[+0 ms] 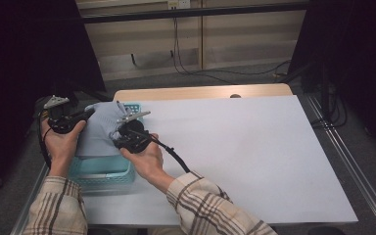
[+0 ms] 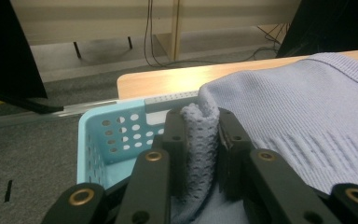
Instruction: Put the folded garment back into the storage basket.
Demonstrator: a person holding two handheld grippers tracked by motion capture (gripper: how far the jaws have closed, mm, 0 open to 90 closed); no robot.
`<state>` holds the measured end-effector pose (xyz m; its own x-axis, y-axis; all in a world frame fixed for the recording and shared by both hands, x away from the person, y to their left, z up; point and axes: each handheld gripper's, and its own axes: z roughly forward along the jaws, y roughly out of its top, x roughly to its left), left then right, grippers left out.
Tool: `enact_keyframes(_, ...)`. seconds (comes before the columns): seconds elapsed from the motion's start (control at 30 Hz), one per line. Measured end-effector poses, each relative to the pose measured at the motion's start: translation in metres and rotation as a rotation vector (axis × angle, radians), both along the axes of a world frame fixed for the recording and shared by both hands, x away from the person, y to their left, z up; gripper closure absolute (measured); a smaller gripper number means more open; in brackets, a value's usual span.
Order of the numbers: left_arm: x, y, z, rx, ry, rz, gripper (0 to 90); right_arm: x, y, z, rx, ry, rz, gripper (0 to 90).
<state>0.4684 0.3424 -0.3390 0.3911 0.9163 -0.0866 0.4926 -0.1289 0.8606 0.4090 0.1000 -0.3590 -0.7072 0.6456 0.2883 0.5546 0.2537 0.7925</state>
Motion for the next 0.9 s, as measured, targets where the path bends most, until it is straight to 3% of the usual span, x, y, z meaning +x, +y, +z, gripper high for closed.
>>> enact_keyframes(0.07, 0.0, 0.002, -0.002, 0.006, -0.016, 0.003, 76.6, 0.0, 0.001, -0.001, 0.002, 0.008, -0.006, 79.8)
enact_keyframes(0.13, -0.001, 0.002, -0.003, 0.004, 0.004, 0.007, 76.6, 0.0, 0.003, -0.002, 0.005, 0.011, -0.002, 79.8)
enact_keyframes(0.27, 0.0, 0.002, -0.007, -0.008, -0.021, 0.01, 76.6, 0.0, 0.005, -0.004, -0.003, 0.011, 0.005, 79.8)
enact_keyframes(0.3, -0.001, 0.003, -0.007, -0.006, 0.002, 0.006, 76.6, 0.0, 0.005, -0.005, -0.005, 0.011, 0.001, 79.8)
enact_keyframes(0.37, 0.0, 0.004, -0.009, -0.002, 0.011, 0.009, 76.6, 0.0, 0.006, -0.005, -0.006, 0.02, -0.004, 79.8)
enact_keyframes(0.57, 0.001, 0.003, -0.012, 0.017, -0.003, 0.016, 76.6, 0.002, 0.008, -0.01, -0.026, 0.021, 0.002, 79.7)
enact_keyframes(0.6, 0.0, 0.003, -0.012, 0.014, 0.018, 0.018, 76.6, 0.003, 0.008, -0.011, -0.017, 0.019, 0.001, 79.8)
enact_keyframes(0.63, 0.001, 0.003, -0.013, 0.003, 0.017, 0.02, 76.6, 0.003, 0.009, -0.011, -0.024, 0.026, -0.004, 79.7)
enact_keyframes(0.73, 0.001, 0.003, -0.015, 0.026, 0.012, 0.022, 76.6, 0.003, 0.01, -0.013, -0.016, 0.029, 0.006, 79.7)
enact_keyframes(0.77, 0.0, 0.002, -0.016, 0.023, 0.031, 0.017, 76.6, 0.003, 0.011, -0.013, -0.036, 0.034, 0.0, 79.7)
enact_keyframes(0.9, 0.001, 0.001, -0.017, 0.032, 0.02, 0.022, 76.6, 0.004, 0.011, -0.016, -0.038, 0.048, 0.008, 79.6)
